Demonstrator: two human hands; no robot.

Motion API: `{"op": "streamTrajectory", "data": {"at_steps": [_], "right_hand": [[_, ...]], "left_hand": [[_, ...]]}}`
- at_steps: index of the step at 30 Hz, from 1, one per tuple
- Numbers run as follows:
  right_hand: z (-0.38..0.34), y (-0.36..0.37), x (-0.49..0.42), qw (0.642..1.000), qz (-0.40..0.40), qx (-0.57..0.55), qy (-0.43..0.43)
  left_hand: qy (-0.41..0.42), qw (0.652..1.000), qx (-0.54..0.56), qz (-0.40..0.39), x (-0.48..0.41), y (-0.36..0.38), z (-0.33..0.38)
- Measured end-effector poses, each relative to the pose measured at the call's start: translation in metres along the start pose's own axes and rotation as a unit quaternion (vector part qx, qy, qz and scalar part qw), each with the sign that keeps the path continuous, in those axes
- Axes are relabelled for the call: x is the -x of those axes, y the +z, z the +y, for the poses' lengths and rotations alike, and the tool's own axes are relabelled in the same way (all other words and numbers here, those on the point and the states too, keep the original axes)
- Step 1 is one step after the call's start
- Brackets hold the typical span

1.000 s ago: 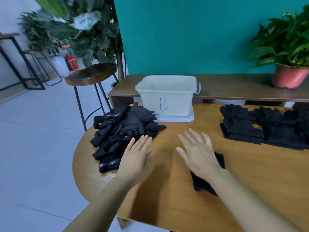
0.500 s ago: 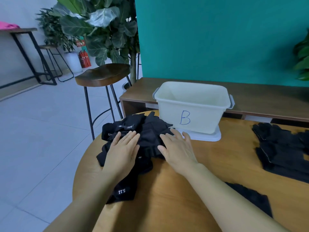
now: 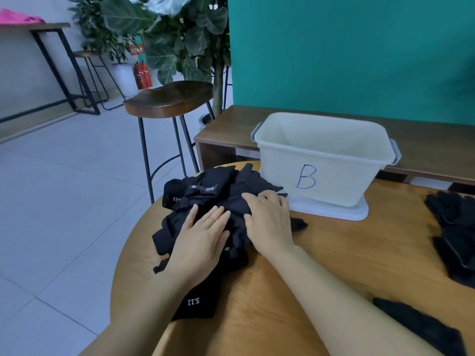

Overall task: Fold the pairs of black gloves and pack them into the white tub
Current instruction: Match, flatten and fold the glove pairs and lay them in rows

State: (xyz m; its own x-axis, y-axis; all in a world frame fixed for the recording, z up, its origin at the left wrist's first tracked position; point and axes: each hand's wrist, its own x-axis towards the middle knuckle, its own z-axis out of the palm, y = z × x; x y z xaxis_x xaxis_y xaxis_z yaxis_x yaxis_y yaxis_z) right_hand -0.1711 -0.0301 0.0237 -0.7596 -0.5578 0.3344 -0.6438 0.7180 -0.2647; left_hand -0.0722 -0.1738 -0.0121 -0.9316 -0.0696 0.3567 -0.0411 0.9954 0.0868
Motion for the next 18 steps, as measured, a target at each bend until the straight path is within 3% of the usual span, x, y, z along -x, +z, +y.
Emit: {"op": "streamTrajectory", "data": {"at_steps": [7,13,18], "right_hand": [[0.005,-0.038,0.017,0.992,0.067,-0.100,0.038],[0.028,-0.087,0.059,0.972,0.112,-0.183,0.100],[0.046,-0.125,0.104,0.943,0.183,-0.254,0.111]], "left_hand": [[0.011,0.999,0.030,0.023,-0.004,-0.022,0.008],[-0.009,0.991,0.132,0.037,-0.011,-0.049,0.047],[-0.028,0.965,0.257,-0.042,-0.007,-0.064,0.111]]}}
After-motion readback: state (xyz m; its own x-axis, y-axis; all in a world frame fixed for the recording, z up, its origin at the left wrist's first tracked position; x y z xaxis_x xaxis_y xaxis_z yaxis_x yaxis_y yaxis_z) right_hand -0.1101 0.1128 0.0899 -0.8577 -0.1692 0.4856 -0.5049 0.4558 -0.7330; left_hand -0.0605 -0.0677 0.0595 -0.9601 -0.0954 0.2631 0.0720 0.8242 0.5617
